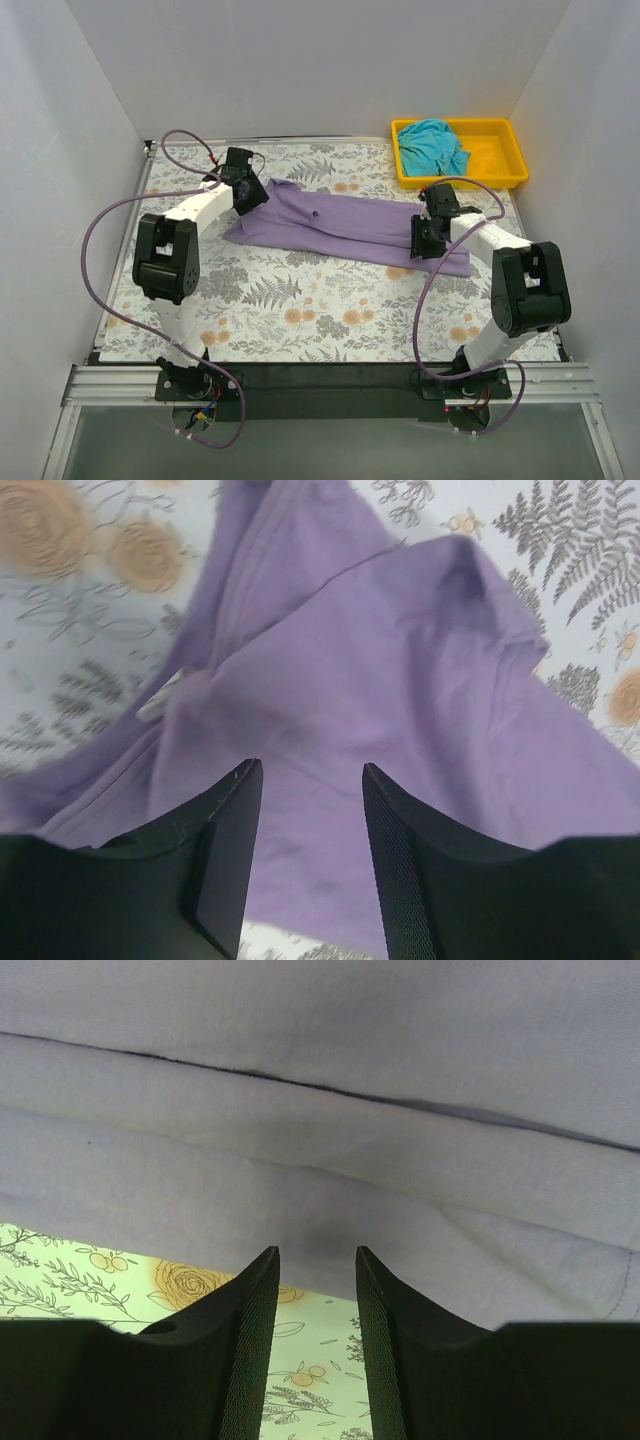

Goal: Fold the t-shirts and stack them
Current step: Fold the tshirt

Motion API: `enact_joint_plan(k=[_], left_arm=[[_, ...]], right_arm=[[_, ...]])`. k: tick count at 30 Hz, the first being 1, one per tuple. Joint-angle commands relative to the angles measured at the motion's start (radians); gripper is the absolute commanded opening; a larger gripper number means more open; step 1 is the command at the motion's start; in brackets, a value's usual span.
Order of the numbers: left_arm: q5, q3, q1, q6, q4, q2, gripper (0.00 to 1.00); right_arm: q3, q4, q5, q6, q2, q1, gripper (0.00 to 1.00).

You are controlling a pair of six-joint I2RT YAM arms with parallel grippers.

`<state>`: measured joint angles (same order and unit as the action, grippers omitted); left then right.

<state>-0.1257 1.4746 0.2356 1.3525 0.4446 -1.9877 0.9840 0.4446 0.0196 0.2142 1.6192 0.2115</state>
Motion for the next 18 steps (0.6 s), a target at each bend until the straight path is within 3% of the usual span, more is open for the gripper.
enact_joint_plan(k=[1,9,18], left_arm=[[-0.098,-0.095,-0.012,-0.041,0.005,0.138,0.42],[-0.121,-0.252,-0.099,-0.072,-0.018,0.228,0.46],[-0.103,-0.283,-0.116,-0.134,-0.024,0.193,0.48]], right_arm=[[0.018,-0.038,0.008,0.019,0.016,0.005,0.37],[0.015,-0.049,0.009,0.014,0.034,0.002,0.36],[0.022,-0.053,0.000,0.011,0.048,-0.003,0.36]])
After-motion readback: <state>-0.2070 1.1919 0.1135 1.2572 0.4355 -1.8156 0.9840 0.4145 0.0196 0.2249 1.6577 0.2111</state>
